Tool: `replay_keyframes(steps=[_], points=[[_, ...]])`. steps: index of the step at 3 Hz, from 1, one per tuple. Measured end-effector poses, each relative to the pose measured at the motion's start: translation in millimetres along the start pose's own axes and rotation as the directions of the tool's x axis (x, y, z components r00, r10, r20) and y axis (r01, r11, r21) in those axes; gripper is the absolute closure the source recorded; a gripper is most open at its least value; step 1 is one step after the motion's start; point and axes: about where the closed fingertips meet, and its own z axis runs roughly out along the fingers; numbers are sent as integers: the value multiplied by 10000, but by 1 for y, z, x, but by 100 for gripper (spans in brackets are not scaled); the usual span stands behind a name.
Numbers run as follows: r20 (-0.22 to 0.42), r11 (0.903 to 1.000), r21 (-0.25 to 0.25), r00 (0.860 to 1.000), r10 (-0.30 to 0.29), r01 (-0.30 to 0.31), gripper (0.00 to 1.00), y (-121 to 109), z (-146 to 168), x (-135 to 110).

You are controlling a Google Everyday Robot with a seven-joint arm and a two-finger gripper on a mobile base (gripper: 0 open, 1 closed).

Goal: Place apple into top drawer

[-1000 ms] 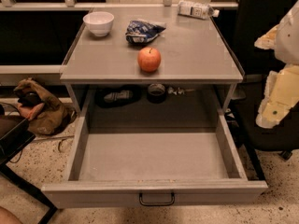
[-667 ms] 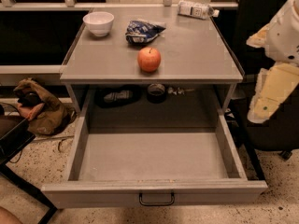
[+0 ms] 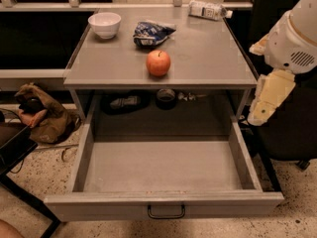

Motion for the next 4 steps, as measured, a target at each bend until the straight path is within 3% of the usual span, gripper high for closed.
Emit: replay_keyframes(steps=[1,2,4], points=[[494,9998,120,9986,-182,176,0,-20,20,-18],[1784,9990,333,9834,-337,282,0,-60,44,-50],[3684,9961,478,9256,-866,742,0,-130,85,-127]])
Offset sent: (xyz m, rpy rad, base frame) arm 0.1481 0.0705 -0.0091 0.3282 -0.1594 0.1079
